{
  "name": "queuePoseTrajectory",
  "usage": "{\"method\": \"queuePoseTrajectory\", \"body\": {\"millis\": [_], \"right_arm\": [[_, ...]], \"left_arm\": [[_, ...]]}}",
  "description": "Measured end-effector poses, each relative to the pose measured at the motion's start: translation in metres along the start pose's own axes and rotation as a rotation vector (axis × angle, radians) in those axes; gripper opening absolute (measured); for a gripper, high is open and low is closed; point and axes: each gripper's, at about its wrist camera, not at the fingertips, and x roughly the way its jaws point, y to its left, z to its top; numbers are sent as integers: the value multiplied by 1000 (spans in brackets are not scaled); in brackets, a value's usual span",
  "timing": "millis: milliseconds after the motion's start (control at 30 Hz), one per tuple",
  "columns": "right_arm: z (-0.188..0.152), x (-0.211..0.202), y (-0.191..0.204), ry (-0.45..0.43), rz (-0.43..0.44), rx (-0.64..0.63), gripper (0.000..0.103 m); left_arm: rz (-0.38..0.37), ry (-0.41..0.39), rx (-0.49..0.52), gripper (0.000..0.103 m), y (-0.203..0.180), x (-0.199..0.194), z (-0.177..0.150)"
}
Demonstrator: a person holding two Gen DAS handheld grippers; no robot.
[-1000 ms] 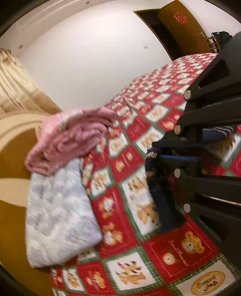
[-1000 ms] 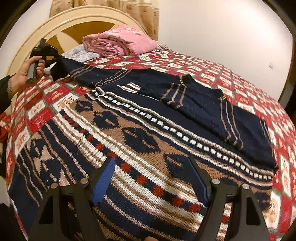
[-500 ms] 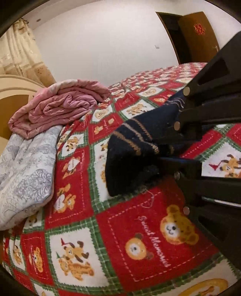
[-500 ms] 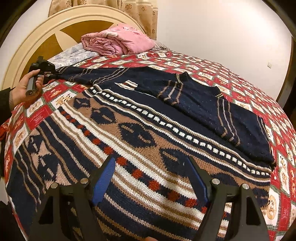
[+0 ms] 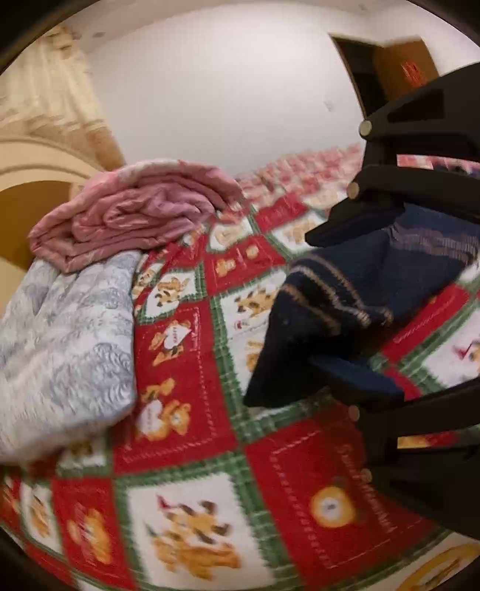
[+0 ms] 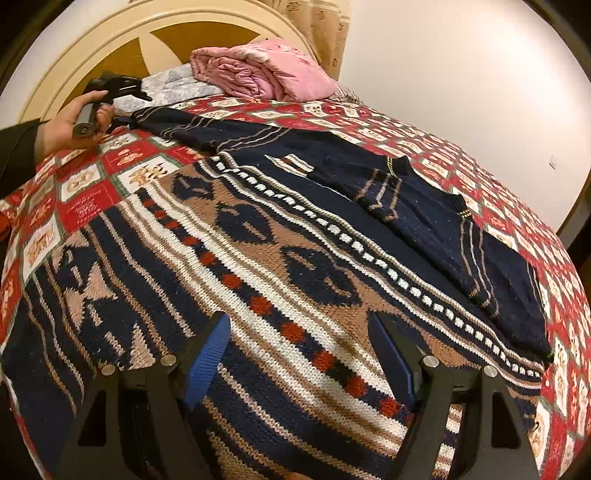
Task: Fold small clothes
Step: 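Fold the held sleeve across the sweater body with the left tool, release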
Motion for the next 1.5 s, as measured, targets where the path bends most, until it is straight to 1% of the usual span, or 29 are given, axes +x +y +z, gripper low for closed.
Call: {"method": "queuePoseTrajectory", "body": {"millis": [33,67,100,133,167,200,267,300,333,367,400,433,467,533,600,633,867,1000,1167,1200,1400,1500], "right_arm": [[0,1,0,2,1,0,78],[0,1,-1,5,2,3,78],[0,2,-2,7,4,11,78],[0,2,-4,7,6,21,78],[0,1,-6,6,8,34,78],[0,0,-10,0,9,54,78],[0,-2,-14,-7,13,78,78],[-1,-2,-16,-9,15,88,78],[-2,-3,-18,-10,14,95,78],[-3,-3,-19,-12,14,105,78],[-3,-4,-21,-14,18,115,78],[-3,-5,-22,-15,21,122,78],[-3,-6,-23,-19,21,128,78],[-3,-8,-24,-28,20,139,78],[-4,-11,-25,-33,20,143,78],[-5,-12,-25,-36,19,145,78],[-12,-23,-37,-53,21,172,78],[-20,-30,-50,-58,20,208,78],[-33,-38,-69,-62,6,246,78],[-35,-39,-73,-63,4,254,78],[-55,-43,-99,-54,7,336,78],[-62,-49,-110,-70,17,381,78]], "left_arm": [[4,14,6,37,0,5,2],[7,28,10,4,2,11,3],[35,43,22,5,2,15,4],[47,14,28,5,2,13,5],[41,-17,43,5,-1,9,6],[50,-56,83,5,-8,2,5],[30,-123,146,5,-22,-11,0],[-4,-144,190,5,-34,-18,-5],[-12,-144,226,5,-43,-20,-9],[-5,-152,289,5,-57,-25,-15],[-4,-169,327,5,-66,-29,-19],[-27,-191,362,5,-77,-36,-26],[-57,-186,388,5,-89,-41,-31],[-91,-168,431,5,-109,-44,-40],[-100,-177,485,5,-129,-49,-52],[-120,-173,507,5,-141,-51,-59],[-232,-117,588,5,-200,-58,-105],[-301,-68,659,5,-239,-60,-143],[-306,-15,781,5,-280,-47,-194],[-314,10,796,5,-287,-41,-205],[-333,110,838,5,-312,-18,-260],[-337,142,883,5,-324,-10,-290]]}}
